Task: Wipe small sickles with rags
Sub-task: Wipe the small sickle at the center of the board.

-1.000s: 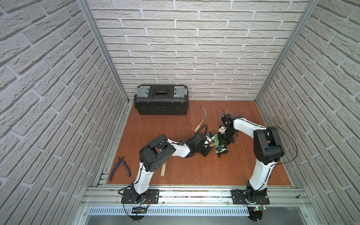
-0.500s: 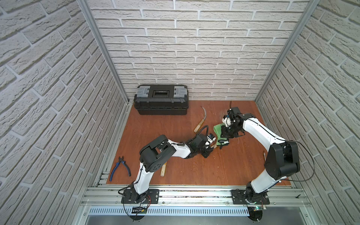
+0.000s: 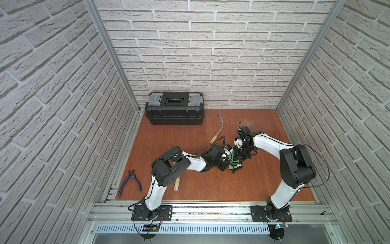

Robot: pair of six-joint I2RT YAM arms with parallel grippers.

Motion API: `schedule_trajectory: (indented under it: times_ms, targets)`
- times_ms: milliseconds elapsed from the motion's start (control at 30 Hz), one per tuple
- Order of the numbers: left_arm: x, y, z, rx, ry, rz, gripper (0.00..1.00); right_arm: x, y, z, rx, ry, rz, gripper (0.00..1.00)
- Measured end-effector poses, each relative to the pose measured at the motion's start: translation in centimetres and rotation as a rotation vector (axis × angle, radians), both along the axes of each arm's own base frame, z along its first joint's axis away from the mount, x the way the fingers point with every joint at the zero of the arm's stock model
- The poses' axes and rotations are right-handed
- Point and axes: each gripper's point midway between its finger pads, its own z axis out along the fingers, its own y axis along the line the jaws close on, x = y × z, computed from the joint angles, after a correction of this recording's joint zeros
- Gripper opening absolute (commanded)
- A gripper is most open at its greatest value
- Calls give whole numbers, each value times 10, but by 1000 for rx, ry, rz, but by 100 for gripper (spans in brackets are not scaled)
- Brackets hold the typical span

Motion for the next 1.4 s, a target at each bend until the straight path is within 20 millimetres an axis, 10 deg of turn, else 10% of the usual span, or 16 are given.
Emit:
schedule_trajectory:
  times_ms: [333, 767, 1100, 1400]
  targets:
    - [12, 5, 1, -6, -9, 46, 0, 20, -9, -2, -13, 63, -28, 3]
    - [10, 5, 0, -16, -13, 43, 0, 60, -74, 1, -149, -7, -108, 3]
    - [-6, -3, 0, -35, 14, -13, 0, 37, -28, 74, -59, -205, -12, 3]
    - [-8, -2, 0, -58, 28, -7, 0, 10, -2, 7, -9, -39, -8, 2]
